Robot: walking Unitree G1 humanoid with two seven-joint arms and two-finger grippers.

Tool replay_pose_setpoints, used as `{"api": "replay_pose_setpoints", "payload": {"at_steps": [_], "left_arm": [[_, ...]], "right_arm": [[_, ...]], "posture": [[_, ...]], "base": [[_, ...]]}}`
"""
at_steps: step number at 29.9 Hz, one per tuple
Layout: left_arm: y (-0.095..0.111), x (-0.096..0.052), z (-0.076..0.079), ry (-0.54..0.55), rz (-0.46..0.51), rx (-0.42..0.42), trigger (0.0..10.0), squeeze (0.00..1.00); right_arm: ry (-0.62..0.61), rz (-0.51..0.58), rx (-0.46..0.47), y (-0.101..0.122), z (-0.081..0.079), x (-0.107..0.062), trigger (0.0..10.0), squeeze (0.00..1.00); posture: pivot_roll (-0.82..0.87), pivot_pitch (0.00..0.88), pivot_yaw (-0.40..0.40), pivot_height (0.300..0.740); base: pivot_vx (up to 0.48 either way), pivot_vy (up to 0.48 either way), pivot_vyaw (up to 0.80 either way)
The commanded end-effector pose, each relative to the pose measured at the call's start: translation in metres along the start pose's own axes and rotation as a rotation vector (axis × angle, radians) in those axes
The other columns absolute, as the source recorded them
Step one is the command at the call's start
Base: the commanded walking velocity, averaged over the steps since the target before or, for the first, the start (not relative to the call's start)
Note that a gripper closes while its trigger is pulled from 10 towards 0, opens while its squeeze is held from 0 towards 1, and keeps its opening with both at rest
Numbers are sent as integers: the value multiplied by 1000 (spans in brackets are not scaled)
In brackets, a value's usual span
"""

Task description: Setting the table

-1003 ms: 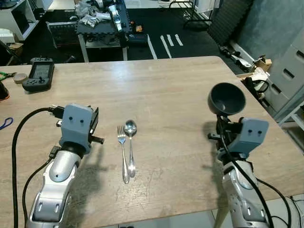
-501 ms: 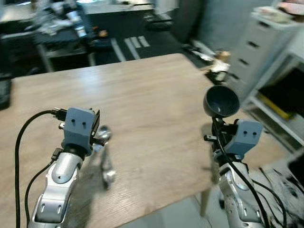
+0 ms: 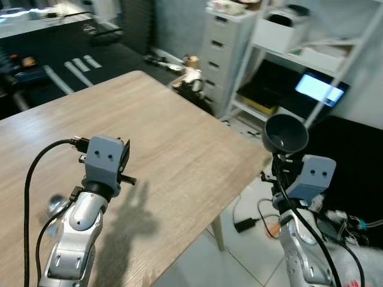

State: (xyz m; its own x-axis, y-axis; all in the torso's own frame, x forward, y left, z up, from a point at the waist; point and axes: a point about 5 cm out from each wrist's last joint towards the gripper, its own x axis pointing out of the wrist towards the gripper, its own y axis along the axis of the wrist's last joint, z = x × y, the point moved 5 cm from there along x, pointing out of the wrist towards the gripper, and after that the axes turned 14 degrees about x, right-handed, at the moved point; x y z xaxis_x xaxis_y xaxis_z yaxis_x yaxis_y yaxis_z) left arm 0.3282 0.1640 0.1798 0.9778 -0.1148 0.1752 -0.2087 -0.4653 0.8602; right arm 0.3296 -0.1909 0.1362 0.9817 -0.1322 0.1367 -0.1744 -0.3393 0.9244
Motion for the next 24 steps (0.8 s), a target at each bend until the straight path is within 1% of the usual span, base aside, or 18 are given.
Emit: {"api": "replay_pose_setpoints", "payload": {"at_steps": [1,12,22,24], "left_arm": [[-3,1,4,-13,-7,1,10000,0],[-3,2,6,-21,-4,-3,10000,0],[-3,1,8,-27,-4,-6,10000,0],[-3,1,8,-28,-4,-7,10000,0]], "right_arm": [[-12,-1,-8,-1,3,-1,10000,0],[-21,-7,-14,-2,6,-2,10000,0],[-29,-15,-20,-4,8,-4,9569,0],[-30,-16,-21,-4,8,-4,9608,0]], "posture": [[27,0,55,740],[24,0,57,740],[20,0,59,740],[21,0,59,740]], "base": [[0,0,-800],[0,0,-800],[0,0,-800],[0,0,-800]]}}
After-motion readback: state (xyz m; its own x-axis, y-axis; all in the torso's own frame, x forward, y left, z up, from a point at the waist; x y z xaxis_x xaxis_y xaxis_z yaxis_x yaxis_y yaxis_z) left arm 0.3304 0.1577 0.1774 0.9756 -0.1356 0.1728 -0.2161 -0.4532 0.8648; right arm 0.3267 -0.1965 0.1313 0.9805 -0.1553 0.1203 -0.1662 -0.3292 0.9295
